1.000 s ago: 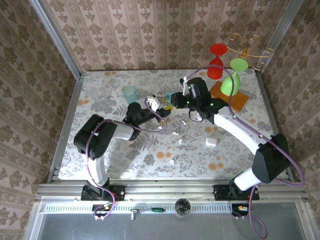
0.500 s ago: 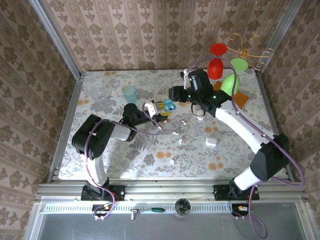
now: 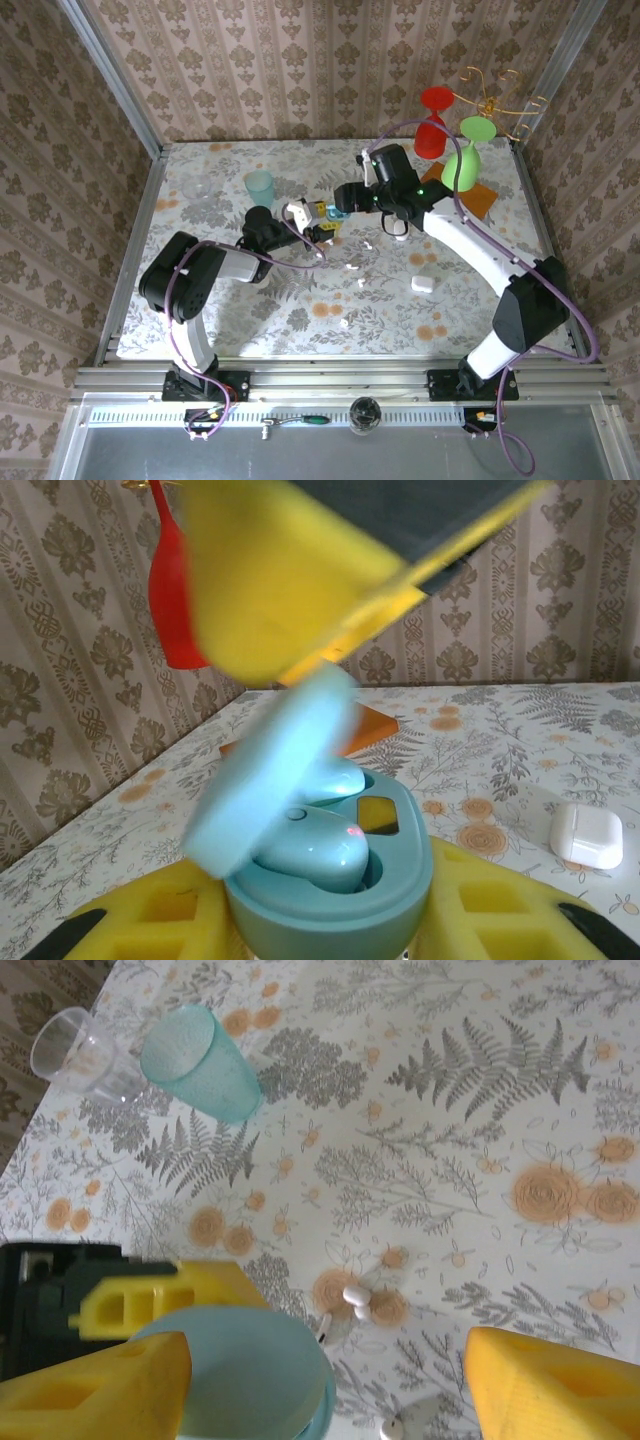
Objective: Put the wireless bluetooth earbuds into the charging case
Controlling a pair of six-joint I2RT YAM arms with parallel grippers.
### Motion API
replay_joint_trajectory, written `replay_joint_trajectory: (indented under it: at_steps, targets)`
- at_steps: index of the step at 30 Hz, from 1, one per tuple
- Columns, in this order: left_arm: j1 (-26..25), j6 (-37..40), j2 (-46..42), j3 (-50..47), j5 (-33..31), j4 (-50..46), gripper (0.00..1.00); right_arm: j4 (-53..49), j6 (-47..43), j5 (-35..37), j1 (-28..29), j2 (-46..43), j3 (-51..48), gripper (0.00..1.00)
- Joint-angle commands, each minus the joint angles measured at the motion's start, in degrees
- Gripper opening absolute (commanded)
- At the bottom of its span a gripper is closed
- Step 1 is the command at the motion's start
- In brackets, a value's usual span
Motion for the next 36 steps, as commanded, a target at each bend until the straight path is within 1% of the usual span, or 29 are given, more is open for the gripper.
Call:
replay_joint_trajectory:
  at_steps: [1,6,11,16,18,21,23,26,27,30,31,34,35,36]
  targets:
    - [0.0,-3.2,-2.3,1.0,-0.1,2.3,0.23,0.4,3.1,-3.4,-0.8,-4.8,-2.6,0.75]
    - [-0.3,-5.4,-2.8,1.9,1.2,2.3,0.23,7.7,12.4,-16.0,-4.5,-8.3,-8.2,0.76]
    - [-0.8,-7.9,-3.8,3.1,2.4,2.3,0.23,16.0,21.5,-26.7,-6.8,-8.3,-12.7,0.75]
    - [-1.6,-9.2,-4.6,3.7,3.2,2.3,0.23,21.6,26.3,-31.4,-7.1,-6.6,-14.9,0.72]
    - [-1.8,-9.6,-4.6,3.9,3.4,2.3,0.23,24.6,28.6,-33.1,-7.2,-5.9,-15.7,0.69]
    - [-2.1,-9.8,-4.6,4.1,3.6,2.3,0.23,29.3,32.1,-35.0,-7.2,-5.2,-16.8,0.61]
    - [-2.2,-9.7,-4.6,4.2,3.4,2.3,0.23,30.4,33.0,-35.5,-7.3,-5.0,-17.2,0.55]
    - [-2.3,-9.8,-4.6,4.2,3.4,2.3,0.23,31.0,33.5,-35.1,-7.5,-5.4,-18.0,0.43]
    - [-2.3,-9.7,-4.7,4.1,3.3,2.3,0.23,31.4,33.9,-34.9,-7.6,-5.5,-18.3,0.37]
    - [-2.3,-9.2,-4.8,3.6,2.6,2.2,0.25,32.6,34.6,-34.7,-8.0,-5.7,-19.2,0.24]
    - [-2.2,-9.2,-4.8,3.5,2.4,2.2,0.27,32.8,34.5,-34.6,-8.0,-5.6,-19.4,0.21]
    - [-1.7,-8.9,-5.1,2.6,1.7,2.2,0.38,33.3,33.7,-33.9,-8.1,-5.4,-19.6,0.15]
    - [-1.4,-8.9,-5.4,2.0,1.4,2.3,0.44,33.2,32.8,-33.2,-8.0,-5.3,-19.5,0.14]
    - [-0.9,-8.8,-5.8,1.3,0.9,2.2,0.52,32.6,31.5,-32.3,-8.0,-5.1,-19.4,0.13]
